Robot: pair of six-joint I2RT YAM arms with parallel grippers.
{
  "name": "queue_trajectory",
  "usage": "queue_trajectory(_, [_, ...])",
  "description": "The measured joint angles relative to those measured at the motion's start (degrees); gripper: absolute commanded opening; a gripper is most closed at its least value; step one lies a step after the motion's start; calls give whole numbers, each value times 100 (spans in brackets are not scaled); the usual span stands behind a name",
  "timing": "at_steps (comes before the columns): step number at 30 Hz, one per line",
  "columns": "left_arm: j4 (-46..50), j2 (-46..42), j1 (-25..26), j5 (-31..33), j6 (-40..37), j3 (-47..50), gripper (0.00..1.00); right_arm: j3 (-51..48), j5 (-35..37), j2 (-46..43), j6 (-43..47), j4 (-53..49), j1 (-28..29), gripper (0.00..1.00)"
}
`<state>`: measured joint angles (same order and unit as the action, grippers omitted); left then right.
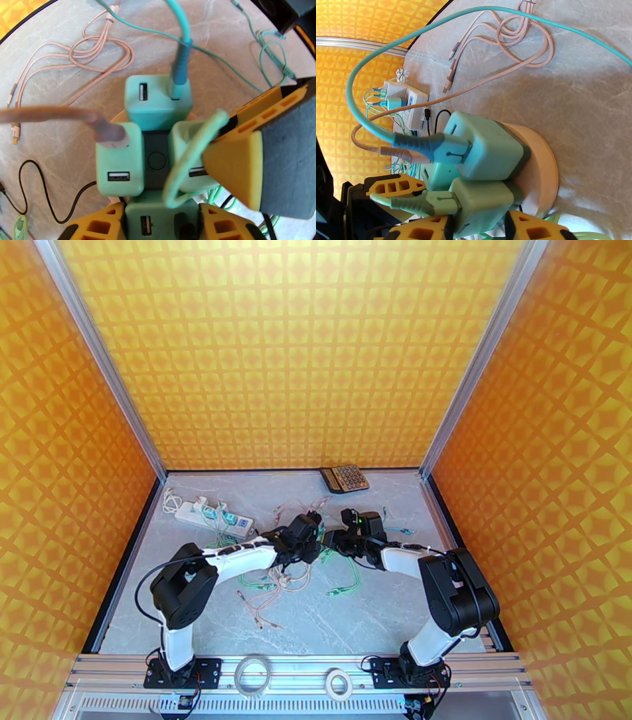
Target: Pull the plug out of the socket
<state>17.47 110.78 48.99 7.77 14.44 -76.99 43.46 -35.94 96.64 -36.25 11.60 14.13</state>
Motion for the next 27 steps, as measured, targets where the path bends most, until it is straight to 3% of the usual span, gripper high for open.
queue_trajectory(4, [142, 61, 127, 304, -85, -120, 23, 7, 11, -2, 37, -13, 0, 40])
queue_trajectory(11, [127, 61, 111, 304, -15, -105, 17, 15, 26, -2, 61, -33, 0, 39])
queue_trajectory(21, [-341, -262, -501, -979, 463, 372, 18, 87, 103, -13, 105, -114, 44, 39])
queue_trajectory(27, [-4, -219, -463, -1008, 415, 188, 17, 92, 127, -13, 120, -155, 52, 39])
